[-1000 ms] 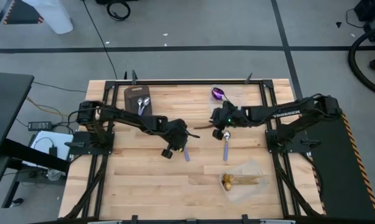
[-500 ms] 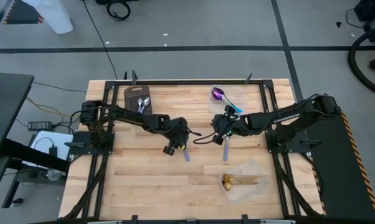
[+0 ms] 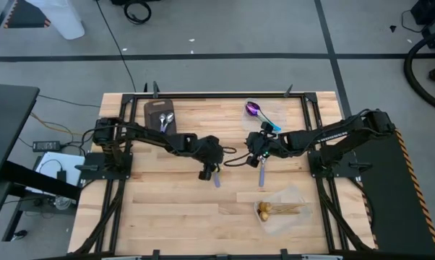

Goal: Sort silverware by color (type)
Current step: Put the purple spoon into the black bin

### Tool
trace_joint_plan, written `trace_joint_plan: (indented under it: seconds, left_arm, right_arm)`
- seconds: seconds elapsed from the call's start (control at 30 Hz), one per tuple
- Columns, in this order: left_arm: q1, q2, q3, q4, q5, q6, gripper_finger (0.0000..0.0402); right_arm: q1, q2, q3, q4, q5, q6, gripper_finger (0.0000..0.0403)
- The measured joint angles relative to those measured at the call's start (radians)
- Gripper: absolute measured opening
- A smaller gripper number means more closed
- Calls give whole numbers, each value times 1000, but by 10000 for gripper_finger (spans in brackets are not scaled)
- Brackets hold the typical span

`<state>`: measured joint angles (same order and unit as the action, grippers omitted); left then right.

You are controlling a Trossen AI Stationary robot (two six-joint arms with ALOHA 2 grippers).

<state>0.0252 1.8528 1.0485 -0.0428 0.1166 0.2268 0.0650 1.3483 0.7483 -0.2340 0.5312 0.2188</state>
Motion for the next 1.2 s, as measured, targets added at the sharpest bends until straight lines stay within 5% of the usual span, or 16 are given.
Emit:
trace_joint_plan:
  seconds: [0.27, 0.53, 0.87, 1.2]
  left_arm:
    - [-95, 65, 0, -13, -193, 1, 167]
    - [-145, 14, 2, -249, -258, -16, 166]
    - [-232, -124, -1, -392, -280, -445, 166]
    - [-302, -60, -4, -462, -437, -992, 166]
  right_arm:
    - [0, 0, 0, -5, -8, 2, 86]
    - [0, 0, 0, -10, -13, 14, 86]
    - [28, 1, 0, 5, -53, 16, 86]
    - [123, 1, 0, 44, -63, -12, 86]
